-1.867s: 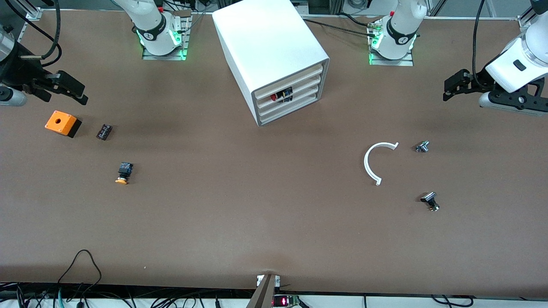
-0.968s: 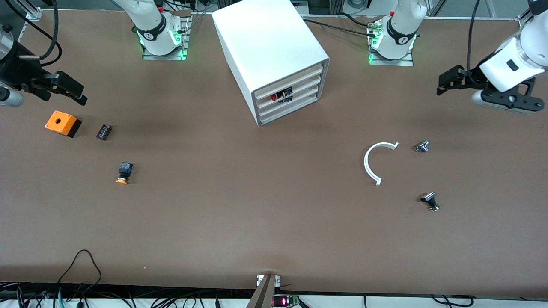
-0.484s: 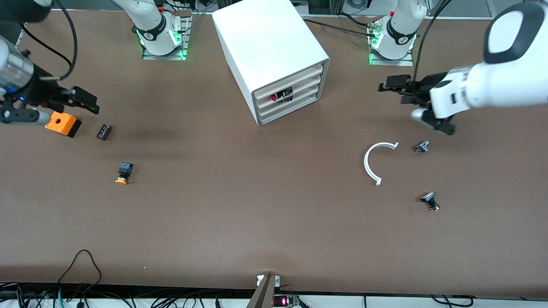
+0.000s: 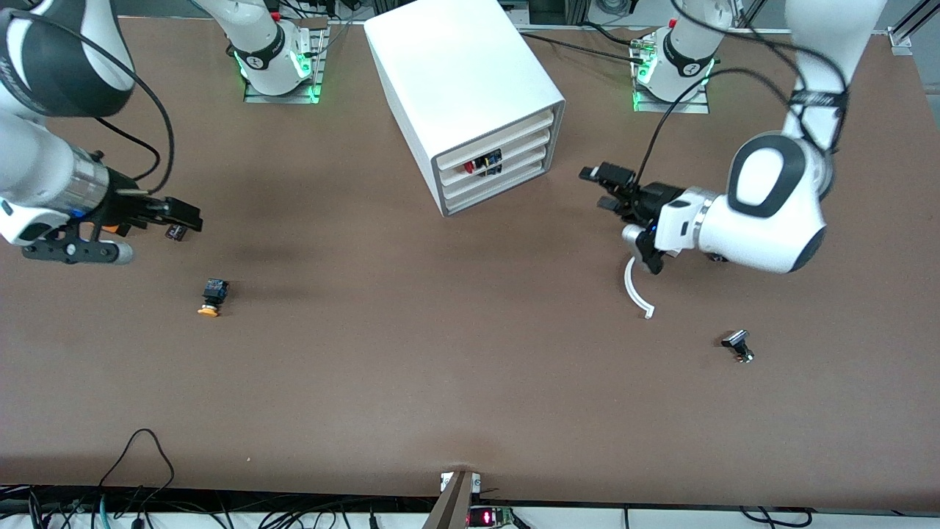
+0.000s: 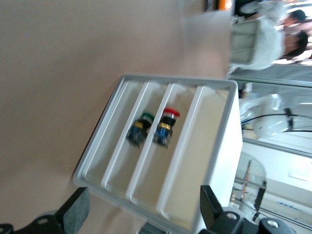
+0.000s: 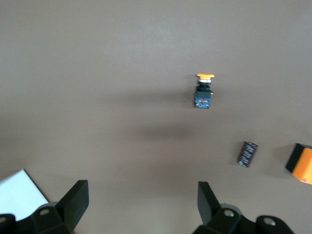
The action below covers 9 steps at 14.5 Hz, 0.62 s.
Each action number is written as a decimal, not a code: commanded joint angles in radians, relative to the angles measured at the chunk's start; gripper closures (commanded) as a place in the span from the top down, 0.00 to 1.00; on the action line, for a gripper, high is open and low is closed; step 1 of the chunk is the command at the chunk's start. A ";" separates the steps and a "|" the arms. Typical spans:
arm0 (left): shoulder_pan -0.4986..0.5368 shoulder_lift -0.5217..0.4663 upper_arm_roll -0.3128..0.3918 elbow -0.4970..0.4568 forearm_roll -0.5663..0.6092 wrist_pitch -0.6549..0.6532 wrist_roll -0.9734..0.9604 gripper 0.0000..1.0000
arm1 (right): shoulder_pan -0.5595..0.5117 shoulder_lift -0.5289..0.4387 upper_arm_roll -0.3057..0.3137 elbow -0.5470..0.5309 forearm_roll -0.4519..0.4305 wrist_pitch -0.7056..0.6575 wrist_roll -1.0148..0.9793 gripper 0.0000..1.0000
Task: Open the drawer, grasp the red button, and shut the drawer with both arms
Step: 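Reach the left gripper to the drawer front while the right gripper advances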
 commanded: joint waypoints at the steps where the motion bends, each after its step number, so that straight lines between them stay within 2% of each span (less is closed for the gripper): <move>1: -0.004 -0.003 -0.029 -0.164 -0.150 0.122 0.186 0.99 | 0.045 0.009 0.002 -0.045 0.010 0.073 0.102 0.99; 3: -0.006 0.004 -0.060 -0.235 -0.184 0.199 0.285 0.98 | 0.069 0.033 0.002 -0.048 0.010 0.093 0.175 0.99; 6: -0.007 0.017 -0.103 -0.382 -0.385 0.256 0.494 0.94 | 0.124 0.050 0.002 -0.045 0.010 0.095 0.306 0.99; 7: -0.006 0.017 -0.131 -0.408 -0.431 0.256 0.505 0.94 | 0.138 0.052 0.002 -0.047 0.010 0.095 0.338 0.99; 9: -0.006 0.023 -0.143 -0.415 -0.436 0.245 0.507 0.85 | 0.174 0.055 0.002 -0.044 0.010 0.095 0.419 0.99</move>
